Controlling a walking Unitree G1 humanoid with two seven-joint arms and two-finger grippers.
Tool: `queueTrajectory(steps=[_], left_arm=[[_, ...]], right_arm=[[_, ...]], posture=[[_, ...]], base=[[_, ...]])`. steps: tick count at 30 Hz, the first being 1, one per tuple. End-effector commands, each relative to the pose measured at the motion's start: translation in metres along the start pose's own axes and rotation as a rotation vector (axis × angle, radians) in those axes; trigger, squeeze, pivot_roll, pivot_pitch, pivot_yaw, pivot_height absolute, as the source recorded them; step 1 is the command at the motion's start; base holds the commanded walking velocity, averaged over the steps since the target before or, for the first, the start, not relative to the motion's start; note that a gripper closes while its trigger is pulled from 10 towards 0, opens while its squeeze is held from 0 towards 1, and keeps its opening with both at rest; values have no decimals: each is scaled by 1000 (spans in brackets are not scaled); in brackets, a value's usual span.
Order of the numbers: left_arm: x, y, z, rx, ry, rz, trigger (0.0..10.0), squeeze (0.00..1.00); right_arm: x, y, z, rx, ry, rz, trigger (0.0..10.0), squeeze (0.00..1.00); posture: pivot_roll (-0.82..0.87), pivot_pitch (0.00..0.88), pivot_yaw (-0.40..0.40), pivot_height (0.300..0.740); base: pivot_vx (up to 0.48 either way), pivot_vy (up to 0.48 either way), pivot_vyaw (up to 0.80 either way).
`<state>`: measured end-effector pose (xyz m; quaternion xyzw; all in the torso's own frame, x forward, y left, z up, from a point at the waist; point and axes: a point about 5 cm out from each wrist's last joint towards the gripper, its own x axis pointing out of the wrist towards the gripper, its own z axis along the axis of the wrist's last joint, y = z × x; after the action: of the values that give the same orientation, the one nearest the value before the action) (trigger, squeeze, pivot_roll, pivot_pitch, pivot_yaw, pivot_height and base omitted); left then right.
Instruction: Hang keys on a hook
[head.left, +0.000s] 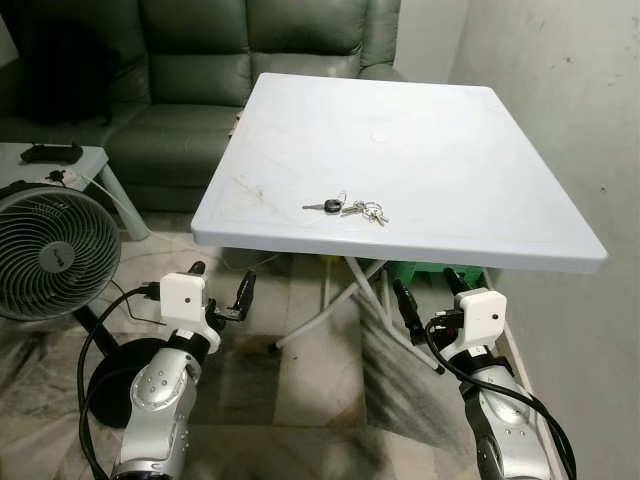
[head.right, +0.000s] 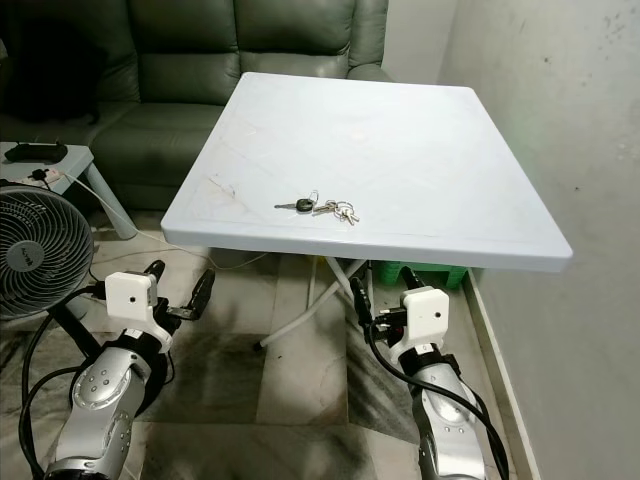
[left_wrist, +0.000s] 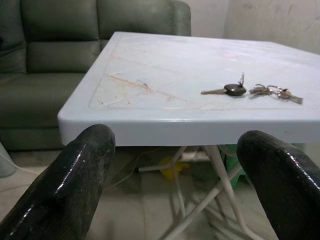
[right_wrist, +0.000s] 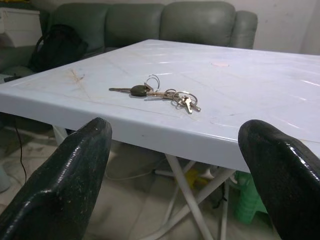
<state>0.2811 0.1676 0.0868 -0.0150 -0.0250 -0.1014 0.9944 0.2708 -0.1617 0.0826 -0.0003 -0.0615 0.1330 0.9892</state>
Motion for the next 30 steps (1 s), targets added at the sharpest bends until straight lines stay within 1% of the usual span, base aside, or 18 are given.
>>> queueTrajectory(steps=[1,10,25,30], left_arm=[[1,0,3,5,-5,0,10000,0],[3,-6,4,3,-4,-14,10000,0],[4,-7,4,-8,-6,-14,10000,0],[4,-7,4,-8,-6,-13,10000,0]], right_arm=[[3,1,6,-9,-21,9,10000,0],[4,0,7,-11,-16,18,10000,0],[5,1,7,-8,-12,29,10000,0],[5,1,7,-6,-11,31,10000,0]], posture=[[-20,0,-5,740],[-22,0,-10,740],[-23,0,-13,740],[-18,0,-14,740]], base=[[296,0,0],[296,0,0],[287,0,0],[269,192,0]])
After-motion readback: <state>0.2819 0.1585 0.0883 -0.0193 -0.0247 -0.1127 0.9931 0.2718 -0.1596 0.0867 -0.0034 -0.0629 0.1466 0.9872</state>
